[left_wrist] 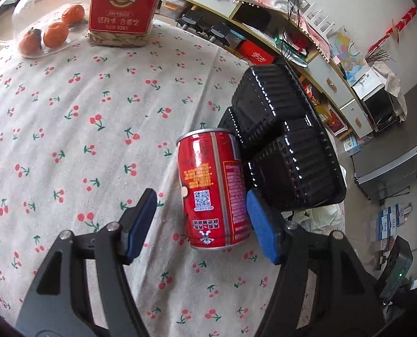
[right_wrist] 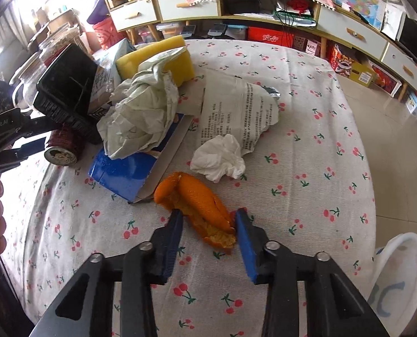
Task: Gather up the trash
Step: 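Grasp the red can with the left tool while the right tool grasps the orange peel, then carry the red can and orange peel to the basin and release both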
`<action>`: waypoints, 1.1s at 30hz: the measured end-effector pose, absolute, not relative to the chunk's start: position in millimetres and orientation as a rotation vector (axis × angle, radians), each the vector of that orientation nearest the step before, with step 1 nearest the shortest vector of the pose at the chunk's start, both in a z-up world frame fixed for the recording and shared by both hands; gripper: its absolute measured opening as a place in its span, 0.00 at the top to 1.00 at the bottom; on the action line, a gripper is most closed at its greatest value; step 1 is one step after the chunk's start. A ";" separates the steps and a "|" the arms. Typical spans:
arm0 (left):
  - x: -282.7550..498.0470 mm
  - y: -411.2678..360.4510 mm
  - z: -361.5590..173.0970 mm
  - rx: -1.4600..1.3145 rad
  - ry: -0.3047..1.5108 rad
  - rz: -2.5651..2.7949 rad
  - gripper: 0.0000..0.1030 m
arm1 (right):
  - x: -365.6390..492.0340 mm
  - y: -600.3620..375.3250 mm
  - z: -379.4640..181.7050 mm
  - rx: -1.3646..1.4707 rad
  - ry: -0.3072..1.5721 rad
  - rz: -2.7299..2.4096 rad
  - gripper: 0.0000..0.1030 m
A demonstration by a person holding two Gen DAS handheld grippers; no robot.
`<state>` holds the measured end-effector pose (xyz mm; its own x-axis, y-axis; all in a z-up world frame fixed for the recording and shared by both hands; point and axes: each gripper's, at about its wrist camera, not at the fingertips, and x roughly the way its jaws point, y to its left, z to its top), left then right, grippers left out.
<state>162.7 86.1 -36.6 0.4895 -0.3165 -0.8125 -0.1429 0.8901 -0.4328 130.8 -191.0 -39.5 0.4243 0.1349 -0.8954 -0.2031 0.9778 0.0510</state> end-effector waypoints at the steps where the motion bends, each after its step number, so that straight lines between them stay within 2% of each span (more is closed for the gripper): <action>1: 160.6 90.0 -36.3 -0.491 1.062 -0.114 0.35 | 129.3 -189.1 -39.2 -0.077 1.111 0.215 0.77; 3: 151.8 100.9 -37.3 -0.519 1.048 -0.112 0.35 | 126.4 -188.5 -37.2 -0.064 1.108 0.233 0.83; 7: 149.1 105.9 -37.1 -0.537 1.054 -0.113 0.35 | 121.2 -190.0 -30.6 -0.033 1.102 0.246 0.86; 14: 147.7 116.1 -42.4 -0.610 1.053 -0.122 0.34 | 116.1 -195.0 -18.4 0.018 1.082 0.247 0.88; 24: 167.7 80.0 -44.6 -0.474 1.078 -0.140 0.33 | 104.5 -197.9 -5.8 0.063 1.053 0.258 0.89; 25: 168.4 77.3 -44.9 -0.459 1.079 -0.142 0.34 | 102.0 -199.0 -4.2 0.069 1.049 0.258 0.89; 27: 170.1 75.5 -46.2 -0.444 1.084 -0.156 0.44 | 99.3 -202.0 -0.3 0.081 1.038 0.257 0.89; 33: 162.8 80.0 -41.9 -0.408 1.058 -0.122 0.45 | 96.5 -215.4 6.3 0.118 1.021 0.236 0.89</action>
